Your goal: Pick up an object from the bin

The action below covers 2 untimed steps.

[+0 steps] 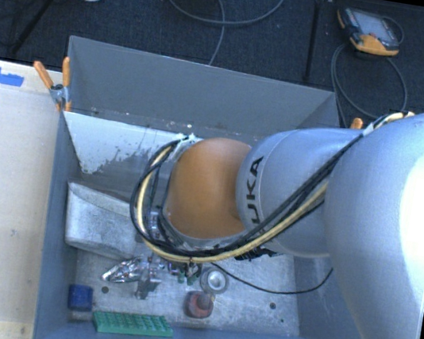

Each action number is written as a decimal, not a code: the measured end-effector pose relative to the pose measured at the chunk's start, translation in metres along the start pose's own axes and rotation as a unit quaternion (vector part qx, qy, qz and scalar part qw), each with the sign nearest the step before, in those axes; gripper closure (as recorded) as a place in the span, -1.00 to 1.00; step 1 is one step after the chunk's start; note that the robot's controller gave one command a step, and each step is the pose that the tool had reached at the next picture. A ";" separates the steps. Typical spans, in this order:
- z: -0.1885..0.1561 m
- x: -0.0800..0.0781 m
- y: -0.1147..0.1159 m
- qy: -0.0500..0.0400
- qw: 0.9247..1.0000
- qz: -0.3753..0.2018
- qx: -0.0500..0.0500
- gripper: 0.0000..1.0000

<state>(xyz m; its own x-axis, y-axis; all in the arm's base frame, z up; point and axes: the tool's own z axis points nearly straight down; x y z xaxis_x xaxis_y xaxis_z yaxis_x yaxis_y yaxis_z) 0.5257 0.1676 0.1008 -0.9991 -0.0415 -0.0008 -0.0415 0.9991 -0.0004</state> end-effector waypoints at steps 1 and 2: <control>-0.003 0.010 0.001 0.002 1.000 -0.003 0.000 -1.00; 0.031 0.000 -0.006 0.000 1.000 0.013 0.000 -1.00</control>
Offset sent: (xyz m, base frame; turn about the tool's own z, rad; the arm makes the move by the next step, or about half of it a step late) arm -0.0097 0.0017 0.0036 -0.0110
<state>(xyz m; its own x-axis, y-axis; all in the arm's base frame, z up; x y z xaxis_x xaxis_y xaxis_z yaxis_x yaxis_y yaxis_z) 0.5256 0.1612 0.0697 -0.9999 -0.0152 -0.0006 -0.0152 0.9999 0.0006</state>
